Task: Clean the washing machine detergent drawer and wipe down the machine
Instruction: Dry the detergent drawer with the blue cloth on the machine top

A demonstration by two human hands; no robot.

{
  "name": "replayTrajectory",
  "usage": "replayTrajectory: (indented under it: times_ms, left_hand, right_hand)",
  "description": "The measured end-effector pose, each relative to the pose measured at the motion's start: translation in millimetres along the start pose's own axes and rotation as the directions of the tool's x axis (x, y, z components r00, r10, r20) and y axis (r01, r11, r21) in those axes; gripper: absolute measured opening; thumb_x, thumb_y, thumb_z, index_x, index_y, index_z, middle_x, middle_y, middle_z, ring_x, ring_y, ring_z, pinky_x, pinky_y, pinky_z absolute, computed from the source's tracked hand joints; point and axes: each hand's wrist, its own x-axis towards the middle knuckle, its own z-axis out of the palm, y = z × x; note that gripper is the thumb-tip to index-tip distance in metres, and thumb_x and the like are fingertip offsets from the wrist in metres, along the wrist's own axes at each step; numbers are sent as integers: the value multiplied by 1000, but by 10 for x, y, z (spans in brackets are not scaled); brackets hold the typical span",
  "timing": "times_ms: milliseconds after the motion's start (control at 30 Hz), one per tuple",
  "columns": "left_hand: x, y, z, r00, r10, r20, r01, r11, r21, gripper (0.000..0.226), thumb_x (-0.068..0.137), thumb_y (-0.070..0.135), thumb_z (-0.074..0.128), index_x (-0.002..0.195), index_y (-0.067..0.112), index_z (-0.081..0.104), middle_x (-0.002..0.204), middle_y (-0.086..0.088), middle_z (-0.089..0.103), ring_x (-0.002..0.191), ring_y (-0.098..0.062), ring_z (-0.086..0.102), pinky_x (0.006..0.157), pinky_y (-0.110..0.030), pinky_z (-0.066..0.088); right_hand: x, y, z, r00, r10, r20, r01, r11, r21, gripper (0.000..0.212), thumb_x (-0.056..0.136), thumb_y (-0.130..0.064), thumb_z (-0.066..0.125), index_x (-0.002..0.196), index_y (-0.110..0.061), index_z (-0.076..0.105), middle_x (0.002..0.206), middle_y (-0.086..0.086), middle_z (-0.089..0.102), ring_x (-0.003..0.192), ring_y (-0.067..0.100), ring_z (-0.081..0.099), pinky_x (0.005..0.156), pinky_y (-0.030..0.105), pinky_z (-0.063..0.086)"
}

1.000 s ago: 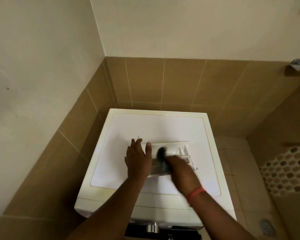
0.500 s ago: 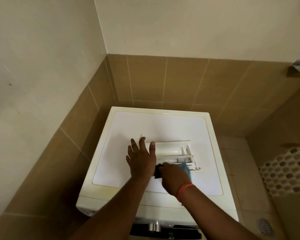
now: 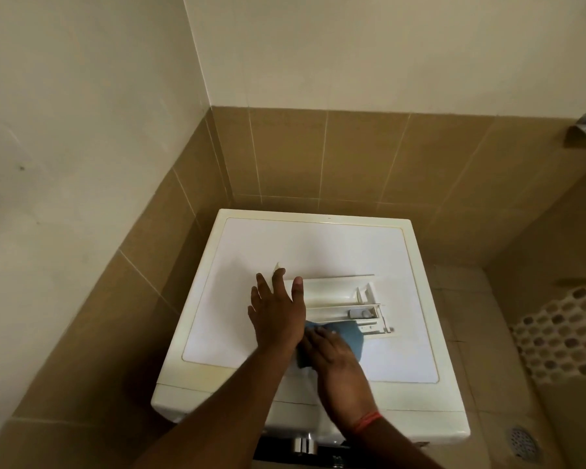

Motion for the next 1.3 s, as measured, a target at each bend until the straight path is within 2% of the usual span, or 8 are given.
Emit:
replayTrajectory:
  times_ms: [200, 367, 500, 700, 867, 967, 1067, 1300]
  left_hand:
    - [14, -4, -8, 1000, -3, 3, 3, 999, -40, 65, 90, 67, 14, 145, 36, 31, 162, -11, 20, 146, -34, 23, 114, -56, 30]
    - [6, 37, -11, 1000, 8, -15, -8, 999, -34, 68, 90, 67, 14, 145, 33, 34, 160, -14, 24, 145, -36, 26, 113, -56, 32]
    - [11, -2, 19, 1000, -2, 13, 3, 999, -50, 61, 94, 64, 21, 146, 34, 31, 161, -11, 21, 146, -34, 24, 114, -56, 31]
    - [22, -7, 8, 1000, -1, 14, 2, 999, -50, 61, 94, 64, 20, 146, 35, 30, 161, -12, 20, 146, -35, 23, 114, -57, 30]
    - [1, 14, 3, 1000, 14, -7, -14, 1000, -23, 74, 86, 70, 9, 148, 34, 28, 162, -14, 18, 147, -36, 21, 116, -53, 27]
    - [3, 7, 6, 999, 9, 41, -11, 999, 41, 76, 87, 71, 7, 154, 36, 12, 165, -10, 5, 150, -35, 13, 119, -53, 22]
    - [0, 34, -19, 997, -2, 76, -4, 997, 83, 79, 85, 71, 3, 155, 36, -1, 165, -9, -4, 151, -34, 6, 120, -53, 17]
    - [29, 19, -12, 997, -10, 79, 3, 996, 86, 79, 86, 69, 2, 156, 33, -3, 165, -11, -2, 150, -37, 11, 118, -54, 25]
  right_hand:
    - [-99, 539, -196, 1000, -22, 20, 22, 1000, -19, 50, 84, -11, 68, 131, -26, 60, 129, -5, 63, 121, 17, 57, 104, 32, 45]
    - [-275, 898, -488, 970, 211, -119, -218, 975, -46, 58, 78, -9, 28, 120, -11, 68, 122, 8, 67, 115, 24, 62, 104, 38, 44]
    - [-174, 588, -97, 966, 240, -93, -227, 965, 131, 38, 88, -22, 46, 117, -11, 70, 117, 5, 67, 112, 20, 60, 108, 24, 38]
    - [-93, 588, -186, 997, 79, 2, -79, 996, 28, 36, 86, -17, 69, 122, -23, 66, 119, -3, 66, 112, 14, 59, 99, 29, 48]
    - [-34, 718, -470, 980, 176, -96, -181, 982, -47, 33, 83, -20, 47, 98, -11, 75, 95, 4, 73, 89, 21, 68, 91, 30, 52]
    - [153, 402, -234, 982, 181, 56, -181, 983, -9, 13, 74, -17, 63, 83, -25, 69, 82, -8, 66, 81, 14, 63, 80, 32, 51]
    - [352, 9, -121, 962, 152, 228, -160, 987, 14, 29, 63, -2, 53, 75, -27, 62, 81, -7, 64, 82, 18, 61, 79, 33, 47]
    - [432, 513, -412, 874, 134, 468, -112, 991, -75, 33, 79, -10, 52, 99, -30, 69, 99, -11, 67, 94, 11, 65, 90, 28, 46]
